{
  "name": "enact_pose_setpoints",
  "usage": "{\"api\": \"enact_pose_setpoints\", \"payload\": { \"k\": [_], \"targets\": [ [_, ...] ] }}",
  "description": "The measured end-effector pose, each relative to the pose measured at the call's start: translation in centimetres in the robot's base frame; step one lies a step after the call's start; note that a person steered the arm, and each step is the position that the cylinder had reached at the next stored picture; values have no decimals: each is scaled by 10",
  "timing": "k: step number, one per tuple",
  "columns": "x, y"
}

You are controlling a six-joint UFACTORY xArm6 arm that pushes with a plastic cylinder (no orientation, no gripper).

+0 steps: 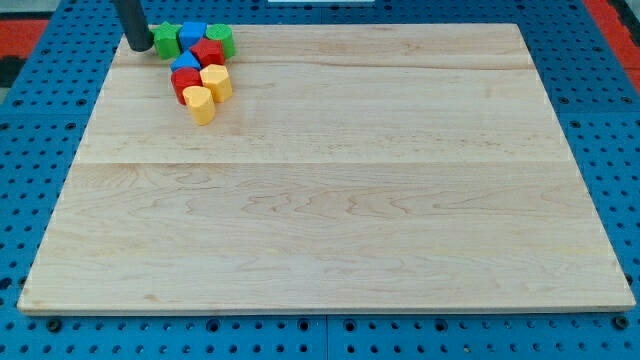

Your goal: Move the blue cube below the green circle

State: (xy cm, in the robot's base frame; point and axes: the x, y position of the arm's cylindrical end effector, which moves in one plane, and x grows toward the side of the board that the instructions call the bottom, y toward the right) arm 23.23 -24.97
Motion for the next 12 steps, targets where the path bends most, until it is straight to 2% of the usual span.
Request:
{"api": "enact_pose_setpoints", "payload": {
  "k": [1, 2, 4, 8, 10, 11, 12],
  "targets": [
    [-3, 1],
    [-27, 2],
    [-40, 55],
    [-20, 95],
    [-21, 150],
    [-3, 159],
    [-3, 202]
  ]
}}
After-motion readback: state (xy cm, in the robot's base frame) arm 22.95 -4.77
